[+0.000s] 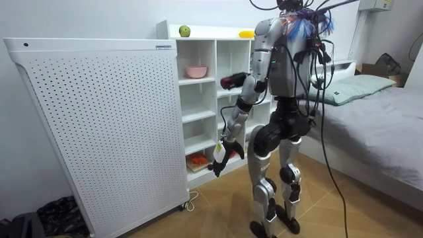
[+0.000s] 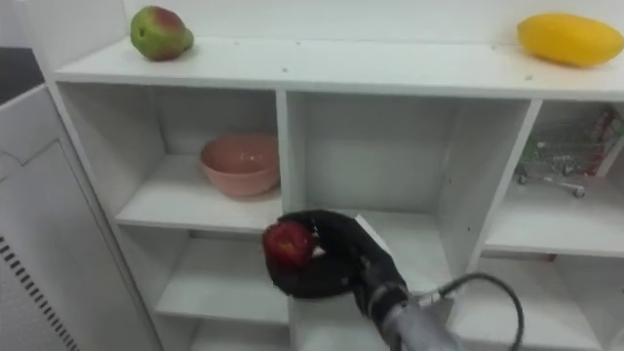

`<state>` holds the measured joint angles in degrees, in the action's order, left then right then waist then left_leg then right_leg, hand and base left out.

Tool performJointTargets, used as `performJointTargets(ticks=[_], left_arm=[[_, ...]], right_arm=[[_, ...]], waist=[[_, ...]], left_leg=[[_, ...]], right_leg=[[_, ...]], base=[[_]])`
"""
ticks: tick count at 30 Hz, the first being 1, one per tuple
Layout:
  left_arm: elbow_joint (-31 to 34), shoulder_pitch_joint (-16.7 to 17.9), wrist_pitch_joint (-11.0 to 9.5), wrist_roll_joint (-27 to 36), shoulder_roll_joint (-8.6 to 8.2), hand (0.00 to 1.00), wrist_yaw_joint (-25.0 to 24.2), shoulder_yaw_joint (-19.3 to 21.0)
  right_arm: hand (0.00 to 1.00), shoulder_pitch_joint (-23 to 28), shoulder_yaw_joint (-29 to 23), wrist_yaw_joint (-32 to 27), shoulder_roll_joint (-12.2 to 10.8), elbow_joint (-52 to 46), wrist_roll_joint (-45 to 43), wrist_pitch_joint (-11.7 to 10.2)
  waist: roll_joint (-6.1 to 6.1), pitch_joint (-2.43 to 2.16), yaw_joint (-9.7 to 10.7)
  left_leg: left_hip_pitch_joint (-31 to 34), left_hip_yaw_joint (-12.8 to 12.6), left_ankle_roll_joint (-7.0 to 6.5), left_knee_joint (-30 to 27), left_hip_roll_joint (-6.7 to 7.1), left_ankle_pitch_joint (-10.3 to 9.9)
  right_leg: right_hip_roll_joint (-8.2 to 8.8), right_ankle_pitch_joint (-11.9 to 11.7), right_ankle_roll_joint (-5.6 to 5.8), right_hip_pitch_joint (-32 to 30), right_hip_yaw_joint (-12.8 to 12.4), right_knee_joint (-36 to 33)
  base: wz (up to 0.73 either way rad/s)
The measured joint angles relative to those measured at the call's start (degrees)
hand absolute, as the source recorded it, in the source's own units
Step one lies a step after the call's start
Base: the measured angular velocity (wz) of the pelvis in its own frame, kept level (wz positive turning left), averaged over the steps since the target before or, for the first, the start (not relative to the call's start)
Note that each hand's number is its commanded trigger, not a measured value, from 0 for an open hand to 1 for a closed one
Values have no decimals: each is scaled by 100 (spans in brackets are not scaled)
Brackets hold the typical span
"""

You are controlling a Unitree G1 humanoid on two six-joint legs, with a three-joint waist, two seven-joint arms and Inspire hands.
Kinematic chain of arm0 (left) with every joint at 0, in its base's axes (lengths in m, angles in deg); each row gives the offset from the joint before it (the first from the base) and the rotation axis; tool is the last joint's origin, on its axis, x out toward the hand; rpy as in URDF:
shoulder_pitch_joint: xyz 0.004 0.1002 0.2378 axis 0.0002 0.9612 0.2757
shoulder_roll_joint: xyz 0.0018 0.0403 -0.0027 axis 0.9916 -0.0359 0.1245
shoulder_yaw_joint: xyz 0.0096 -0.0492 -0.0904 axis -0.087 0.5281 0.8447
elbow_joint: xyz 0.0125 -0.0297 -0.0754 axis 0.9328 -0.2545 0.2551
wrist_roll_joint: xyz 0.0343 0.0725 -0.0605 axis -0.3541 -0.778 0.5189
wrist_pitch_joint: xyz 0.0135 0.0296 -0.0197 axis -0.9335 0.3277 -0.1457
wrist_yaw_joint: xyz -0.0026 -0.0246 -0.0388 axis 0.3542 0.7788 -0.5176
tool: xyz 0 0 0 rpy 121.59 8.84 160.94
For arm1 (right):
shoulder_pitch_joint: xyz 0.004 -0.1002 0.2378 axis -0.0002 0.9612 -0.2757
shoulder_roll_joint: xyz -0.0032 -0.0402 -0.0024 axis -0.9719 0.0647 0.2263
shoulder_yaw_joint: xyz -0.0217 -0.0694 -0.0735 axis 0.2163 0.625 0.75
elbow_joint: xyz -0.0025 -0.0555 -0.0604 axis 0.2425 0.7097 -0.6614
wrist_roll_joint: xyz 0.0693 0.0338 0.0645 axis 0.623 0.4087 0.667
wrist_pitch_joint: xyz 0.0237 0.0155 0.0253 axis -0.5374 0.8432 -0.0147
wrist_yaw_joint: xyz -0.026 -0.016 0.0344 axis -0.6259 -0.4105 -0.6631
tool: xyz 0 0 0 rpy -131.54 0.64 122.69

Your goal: Arrange fruit in the closet

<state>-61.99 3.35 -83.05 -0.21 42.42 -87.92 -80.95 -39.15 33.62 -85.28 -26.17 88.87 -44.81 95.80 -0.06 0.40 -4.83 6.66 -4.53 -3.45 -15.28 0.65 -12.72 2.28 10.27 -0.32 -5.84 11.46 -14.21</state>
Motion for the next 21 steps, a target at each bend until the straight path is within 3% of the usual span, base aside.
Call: performJointTargets(ticks=[2, 4, 5, 7, 10, 14, 16, 21], left_arm=[[-219, -95, -118, 254, -7, 0, 34, -78], [-448, -264, -223, 492, -39, 0, 148, -277], [-469, -278, -246, 490, -42, 0, 196, -309], [-571, -314, -399, 527, -39, 0, 423, -340], [-564, -155, -580, 602, -43, 0, 781, -348], [-556, 259, -597, 584, -2, 0, 1173, -585], [-526, 501, -537, 586, -5, 0, 1259, -740], [-319, 630, -430, 581, 7, 0, 1302, -1001]], right_arm=[[100, 0, 4, -74, -10, 337, 17, -116], [100, -10, 0, -214, -18, 912, 289, -293], [100, -8, 1, -257, -18, 998, 379, -294], [100, -3, 4, -353, -61, 1414, 750, -360], [100, 30, -3, -549, -124, 1609, 873, -378], [100, 32, -168, -759, -202, 2140, 1308, -408], [100, -11, -396, -870, -188, 2256, 2047, -470], [100, -223, -449, -903, -69, 2478, 3640, -657]], waist=[[-21, 15, 2], [-64, 67, 7], [-63, 79, -1], [-30, 151, -25], [17, 193, -34], [18, 193, -53], [29, 193, -169], [26, 202, -358]], left_leg=[[141, -16, -5, -72, -1, 3], [387, -18, -11, -248, 7, 6], [481, -21, -27, -284, 11, 16], [852, -31, -53, -465, 43, 58], [1468, -7, -61, -748, 95, 74], [1872, 148, -40, -912, 94, 95], [2180, 157, -42, -1068, 96, 106], [2757, 155, -62, -1352, 98, 138]], right_leg=[[24, 16, -3, -209, 17, -179], [84, 24, -13, -440, 131, -366], [102, 28, -20, -540, 145, -439], [173, 68, -60, -963, 118, -749], [270, 154, -121, -1591, 167, -1128], [272, 161, -181, -1856, 286, -1159], [305, 176, -205, -2160, 293, -1287], [379, 196, -235, -2706, 350, -1584]], base=[[-11], [0], [0], [0], [5], [23], [6], [9]])
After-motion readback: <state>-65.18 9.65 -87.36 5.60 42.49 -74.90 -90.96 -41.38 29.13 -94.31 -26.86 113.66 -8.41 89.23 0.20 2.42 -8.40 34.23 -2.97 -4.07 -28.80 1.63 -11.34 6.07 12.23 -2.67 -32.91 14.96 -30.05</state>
